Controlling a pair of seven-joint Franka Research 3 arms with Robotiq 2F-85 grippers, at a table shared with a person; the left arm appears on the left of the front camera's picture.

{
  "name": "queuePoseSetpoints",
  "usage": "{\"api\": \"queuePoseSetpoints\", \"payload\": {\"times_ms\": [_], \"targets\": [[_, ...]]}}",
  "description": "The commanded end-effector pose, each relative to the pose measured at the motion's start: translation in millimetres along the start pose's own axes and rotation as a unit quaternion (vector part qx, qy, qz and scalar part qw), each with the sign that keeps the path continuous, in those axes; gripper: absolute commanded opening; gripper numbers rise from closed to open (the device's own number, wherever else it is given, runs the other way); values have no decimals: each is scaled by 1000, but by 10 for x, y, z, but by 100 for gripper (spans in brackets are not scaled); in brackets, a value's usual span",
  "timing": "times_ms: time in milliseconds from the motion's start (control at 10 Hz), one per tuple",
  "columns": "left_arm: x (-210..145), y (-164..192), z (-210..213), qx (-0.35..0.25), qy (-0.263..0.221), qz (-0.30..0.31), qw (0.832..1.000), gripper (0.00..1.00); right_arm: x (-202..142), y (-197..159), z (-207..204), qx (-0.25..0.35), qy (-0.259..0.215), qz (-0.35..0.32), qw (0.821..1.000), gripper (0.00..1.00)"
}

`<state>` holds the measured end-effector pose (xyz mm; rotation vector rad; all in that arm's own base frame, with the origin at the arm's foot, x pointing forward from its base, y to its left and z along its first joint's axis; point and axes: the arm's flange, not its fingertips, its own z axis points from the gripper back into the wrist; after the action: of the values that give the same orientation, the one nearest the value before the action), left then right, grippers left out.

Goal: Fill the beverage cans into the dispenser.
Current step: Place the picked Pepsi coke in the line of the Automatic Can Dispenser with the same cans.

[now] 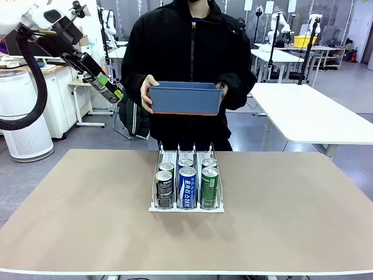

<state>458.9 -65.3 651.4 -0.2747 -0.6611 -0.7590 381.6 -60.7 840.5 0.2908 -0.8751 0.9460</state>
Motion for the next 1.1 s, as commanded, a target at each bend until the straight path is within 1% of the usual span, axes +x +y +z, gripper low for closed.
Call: {"api": "queuePoseSetpoints", "payload": {"times_ms": [0,800,900,1000], "targets": [[-10,24,17,0,-4,-5,1000,51,1,7,4,0,0,1,1000,100],[-10,24,17,0,-4,-5,1000,51,1,7,4,0,0,1,1000,100],[0,0,0,0,0,0,1000,57,1,7,4,0,0,1,1000,100],[43,-74,52,-41,26,12,999,57,1,7,4,0,0,1,1000,100]]}}
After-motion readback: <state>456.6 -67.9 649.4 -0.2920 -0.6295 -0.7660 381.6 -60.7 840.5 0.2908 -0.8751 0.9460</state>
